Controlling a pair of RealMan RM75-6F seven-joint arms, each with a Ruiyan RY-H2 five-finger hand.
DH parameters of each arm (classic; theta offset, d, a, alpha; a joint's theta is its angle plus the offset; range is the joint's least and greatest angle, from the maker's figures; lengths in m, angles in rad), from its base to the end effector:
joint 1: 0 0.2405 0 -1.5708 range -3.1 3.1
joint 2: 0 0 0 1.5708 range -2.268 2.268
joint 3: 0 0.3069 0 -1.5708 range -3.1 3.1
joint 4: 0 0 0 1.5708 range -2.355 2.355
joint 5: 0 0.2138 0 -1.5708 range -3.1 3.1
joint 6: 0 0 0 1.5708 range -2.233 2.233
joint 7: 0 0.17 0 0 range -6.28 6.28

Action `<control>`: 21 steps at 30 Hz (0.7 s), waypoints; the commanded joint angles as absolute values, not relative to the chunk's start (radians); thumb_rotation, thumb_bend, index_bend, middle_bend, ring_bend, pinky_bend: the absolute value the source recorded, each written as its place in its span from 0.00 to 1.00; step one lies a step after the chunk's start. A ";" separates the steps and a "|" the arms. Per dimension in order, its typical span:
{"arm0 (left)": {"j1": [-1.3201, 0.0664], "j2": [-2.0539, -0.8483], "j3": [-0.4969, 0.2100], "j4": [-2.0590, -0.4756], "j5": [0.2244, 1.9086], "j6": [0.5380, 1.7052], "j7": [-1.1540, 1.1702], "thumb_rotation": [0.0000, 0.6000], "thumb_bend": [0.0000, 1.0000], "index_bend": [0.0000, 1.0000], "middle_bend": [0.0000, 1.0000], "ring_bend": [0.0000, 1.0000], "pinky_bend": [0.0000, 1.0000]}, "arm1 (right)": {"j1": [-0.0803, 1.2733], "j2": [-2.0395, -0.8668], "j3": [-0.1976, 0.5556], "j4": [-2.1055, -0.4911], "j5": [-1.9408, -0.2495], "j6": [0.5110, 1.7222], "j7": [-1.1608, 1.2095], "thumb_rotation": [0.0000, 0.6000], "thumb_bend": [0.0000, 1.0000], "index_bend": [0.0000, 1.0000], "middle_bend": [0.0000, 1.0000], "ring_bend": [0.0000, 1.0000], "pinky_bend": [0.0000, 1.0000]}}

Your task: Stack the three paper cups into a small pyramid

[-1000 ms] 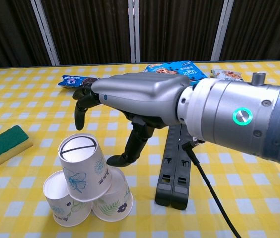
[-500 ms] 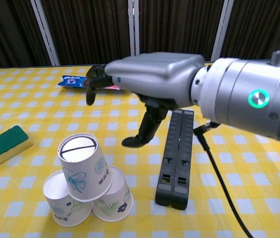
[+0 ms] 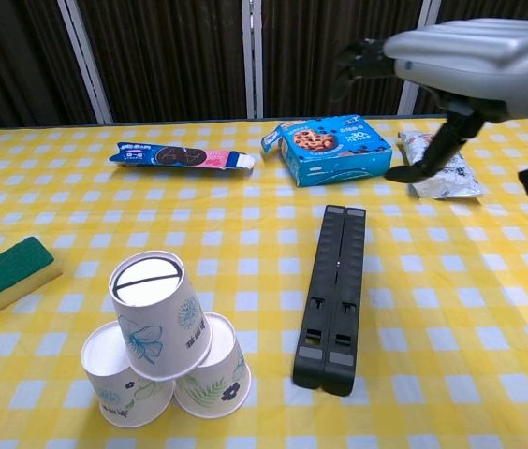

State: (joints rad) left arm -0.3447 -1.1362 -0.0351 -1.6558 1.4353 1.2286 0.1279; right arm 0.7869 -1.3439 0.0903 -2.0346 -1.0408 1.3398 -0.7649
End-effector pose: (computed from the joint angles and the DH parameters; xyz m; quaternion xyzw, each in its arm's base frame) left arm -0.3094 0.2897 0.1279 -0.6962 -0.3691 -0.3491 0.5072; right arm -0.1069 -0.3423 0.0578 0.7447 -0.2768 0.3945 0.4616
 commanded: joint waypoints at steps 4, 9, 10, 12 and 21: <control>-0.327 -1.154 -0.037 -1.640 1.427 1.256 0.140 1.00 0.27 0.00 0.00 0.00 0.00 | 0.598 -1.260 -0.005 -1.829 -1.144 1.408 -0.493 1.00 0.15 0.17 0.00 0.00 0.00; -0.309 -1.170 -0.039 -1.613 1.439 1.291 0.114 1.00 0.26 0.00 0.00 0.00 0.00 | 0.511 -1.259 -0.028 -1.714 -1.201 1.446 -0.355 1.00 0.15 0.13 0.00 0.00 0.00; -0.304 -1.173 -0.039 -1.605 1.440 1.299 0.106 1.00 0.25 0.00 0.00 0.00 0.00 | 0.490 -1.260 -0.031 -1.686 -1.208 1.452 -0.322 1.00 0.15 0.12 0.00 0.00 0.00; -0.295 -1.182 -0.040 -1.591 1.440 1.314 0.094 1.00 0.20 0.00 0.00 0.00 0.00 | 0.457 -1.262 -0.038 -1.641 -1.217 1.462 -0.277 1.00 0.15 0.11 0.00 0.00 0.00; -0.254 -1.224 -0.024 -1.515 1.453 1.361 0.058 1.00 0.15 0.00 0.00 0.00 0.00 | 0.332 -1.296 -0.062 -1.489 -1.291 1.538 -0.154 1.00 0.15 0.03 0.00 0.00 0.00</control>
